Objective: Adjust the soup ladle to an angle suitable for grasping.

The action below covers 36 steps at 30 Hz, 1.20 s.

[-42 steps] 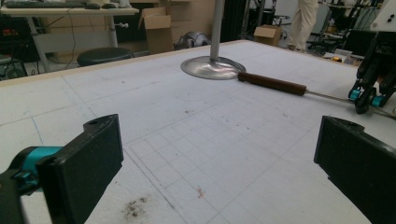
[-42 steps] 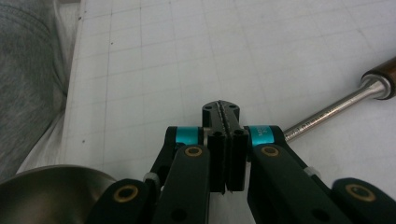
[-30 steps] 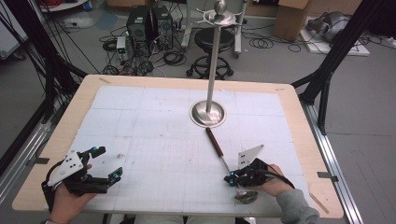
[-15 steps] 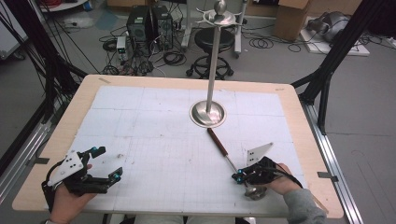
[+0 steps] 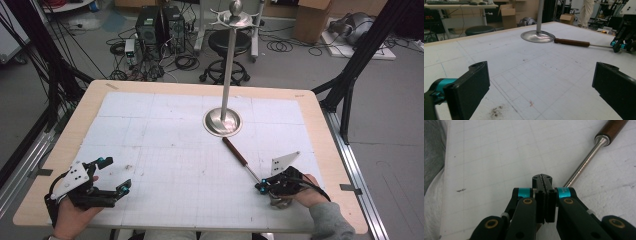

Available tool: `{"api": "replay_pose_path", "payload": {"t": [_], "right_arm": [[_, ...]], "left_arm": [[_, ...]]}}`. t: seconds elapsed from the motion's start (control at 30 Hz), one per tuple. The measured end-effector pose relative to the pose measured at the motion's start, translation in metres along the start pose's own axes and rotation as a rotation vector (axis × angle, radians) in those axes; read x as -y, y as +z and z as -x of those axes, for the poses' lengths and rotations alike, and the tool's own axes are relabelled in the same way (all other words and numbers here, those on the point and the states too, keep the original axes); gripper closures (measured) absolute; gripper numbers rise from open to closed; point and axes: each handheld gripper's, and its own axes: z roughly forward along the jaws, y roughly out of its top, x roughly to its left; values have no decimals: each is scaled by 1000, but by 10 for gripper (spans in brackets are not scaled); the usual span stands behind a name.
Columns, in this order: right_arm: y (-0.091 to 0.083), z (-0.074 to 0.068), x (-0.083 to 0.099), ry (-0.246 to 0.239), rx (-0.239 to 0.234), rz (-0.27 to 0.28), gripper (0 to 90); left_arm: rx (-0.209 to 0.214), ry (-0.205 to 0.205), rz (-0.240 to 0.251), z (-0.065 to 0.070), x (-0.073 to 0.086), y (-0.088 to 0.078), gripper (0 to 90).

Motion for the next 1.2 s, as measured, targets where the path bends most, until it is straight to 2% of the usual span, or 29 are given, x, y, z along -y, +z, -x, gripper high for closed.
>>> {"api": "replay_pose_path", "payload": {"t": [0.3,0.4,0.47,0.57,0.67,0.73,0.8,0.9,1.2], "right_arm": [[-2,0,-2,-11,13,-7,900],[-7,1,-5,-2,34,38,900],[-11,2,-6,16,61,81,900],[-13,8,-7,48,127,111,900],[-10,16,-6,67,178,97,900],[-6,21,-5,78,191,80,900],[-2,25,-5,84,200,65,900],[2,29,-5,90,187,65,900],[9,31,-12,78,181,61,900]], "left_arm": [[0,0,-3,0,0,0,18],[3,6,-5,0,0,1,18],[2,3,-5,0,0,1,18],[2,2,-7,0,0,1,18],[3,5,-9,0,0,1,18],[1,0,-7,0,1,1,18],[1,-1,-8,0,1,1,18],[-4,-4,-8,0,2,0,18],[-12,-5,-12,0,3,-2,18]]}}
